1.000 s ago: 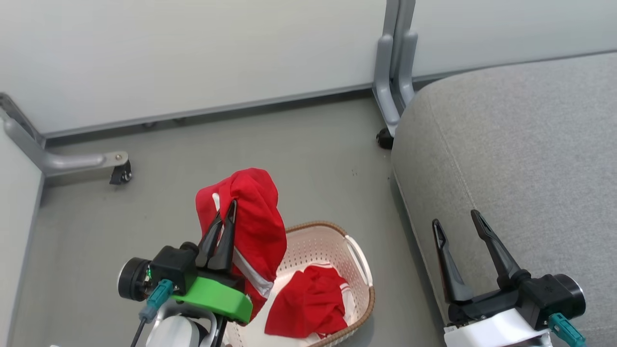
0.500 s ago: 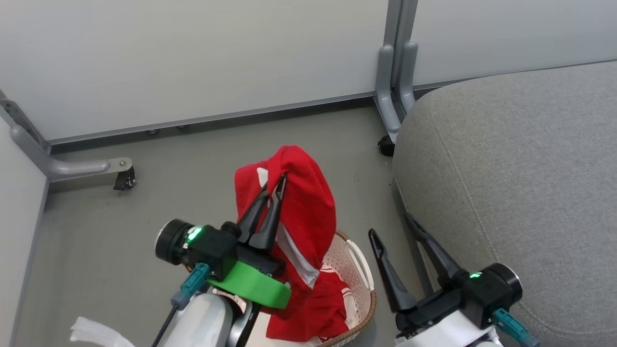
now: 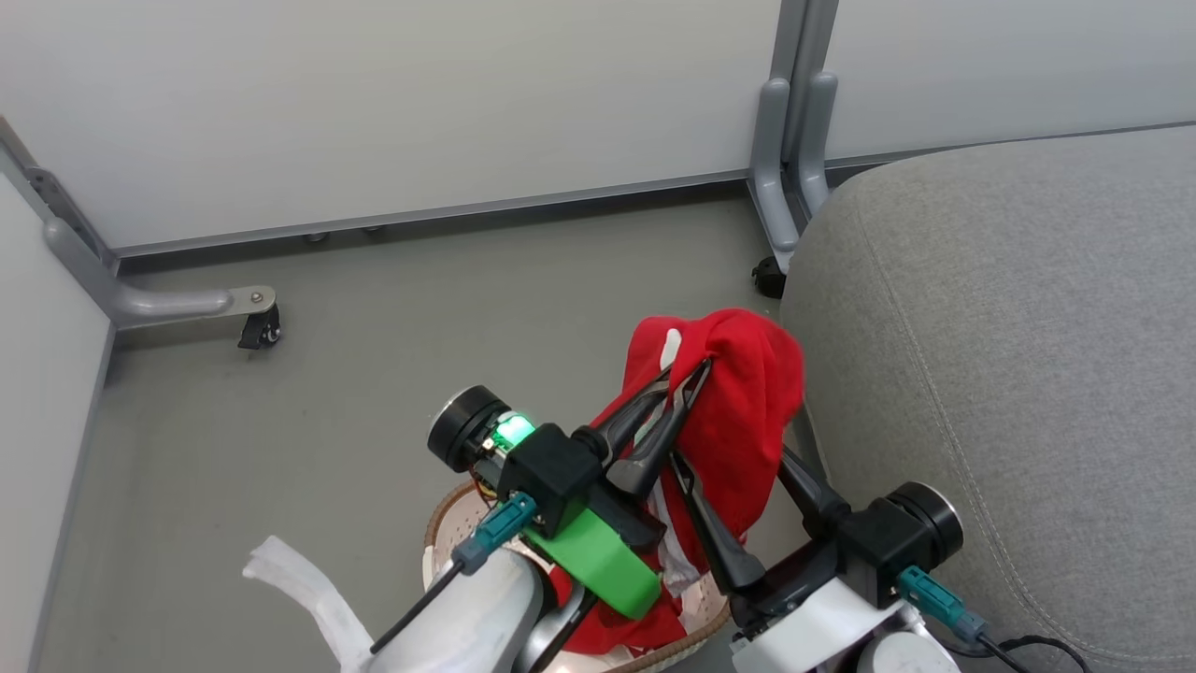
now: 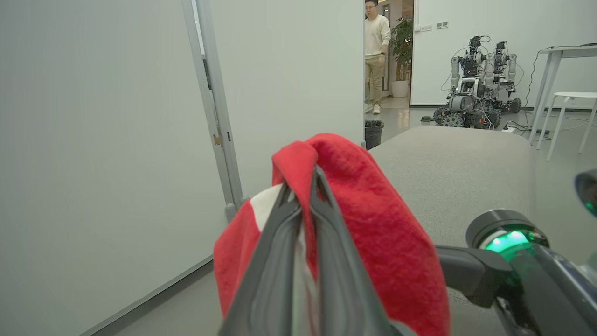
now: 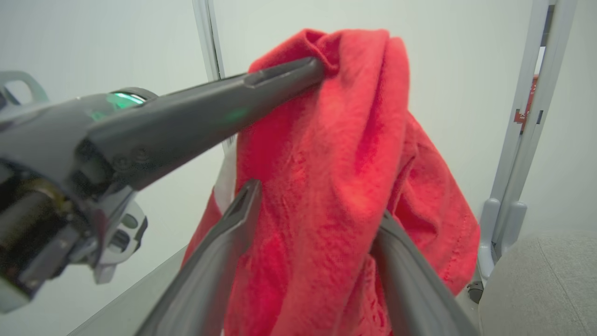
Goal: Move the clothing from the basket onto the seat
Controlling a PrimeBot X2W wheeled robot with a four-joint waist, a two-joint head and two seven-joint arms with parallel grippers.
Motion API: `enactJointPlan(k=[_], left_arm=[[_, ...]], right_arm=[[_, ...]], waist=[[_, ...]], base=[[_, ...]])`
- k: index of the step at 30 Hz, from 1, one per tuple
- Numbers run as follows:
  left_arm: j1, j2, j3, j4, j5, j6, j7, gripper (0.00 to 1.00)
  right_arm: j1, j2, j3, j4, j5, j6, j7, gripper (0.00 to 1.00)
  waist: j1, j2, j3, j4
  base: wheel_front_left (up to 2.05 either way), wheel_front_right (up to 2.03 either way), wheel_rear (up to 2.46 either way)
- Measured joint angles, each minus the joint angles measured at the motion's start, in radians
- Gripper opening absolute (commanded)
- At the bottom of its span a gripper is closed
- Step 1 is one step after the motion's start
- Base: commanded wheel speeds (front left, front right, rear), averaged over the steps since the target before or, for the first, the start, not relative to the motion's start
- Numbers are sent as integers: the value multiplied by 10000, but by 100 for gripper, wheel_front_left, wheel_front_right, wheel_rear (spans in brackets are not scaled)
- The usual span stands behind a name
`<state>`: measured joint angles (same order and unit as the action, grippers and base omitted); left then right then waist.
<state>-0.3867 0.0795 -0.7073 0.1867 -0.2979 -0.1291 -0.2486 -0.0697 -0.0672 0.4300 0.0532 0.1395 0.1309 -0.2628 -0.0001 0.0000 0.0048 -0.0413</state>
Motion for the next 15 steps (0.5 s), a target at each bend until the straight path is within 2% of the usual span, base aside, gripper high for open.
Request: enactJointPlan(k=[6,7,9,10,15], left_arm=[[-309,42,-512,140,-209,0,159,0],[-338,61,-583,150,-244,0,198,0],[-362,96,-681,173,-261,0,255,0],[-369,107,-704,186,-278,-2,274,0],[-391,228,-769,257,-351,-2,364,0]], right_arm=[[34,50,38,171,10,0,0,100],[42,59,40,173,8,0,0,75],[57,63,50,127,-38,0,0,7],[63,63,63,98,-109,0,0,0],[245,61,0,82,-174,0,0,0]], waist=[[0,0,-77,83],[1,0,-93,90],[1,0,-120,98],[0,0,-136,101],[0,0,-197,101]], base=[[0,0,0],[0,0,0],[0,0,0],[0,0,0],[0,0,0]])
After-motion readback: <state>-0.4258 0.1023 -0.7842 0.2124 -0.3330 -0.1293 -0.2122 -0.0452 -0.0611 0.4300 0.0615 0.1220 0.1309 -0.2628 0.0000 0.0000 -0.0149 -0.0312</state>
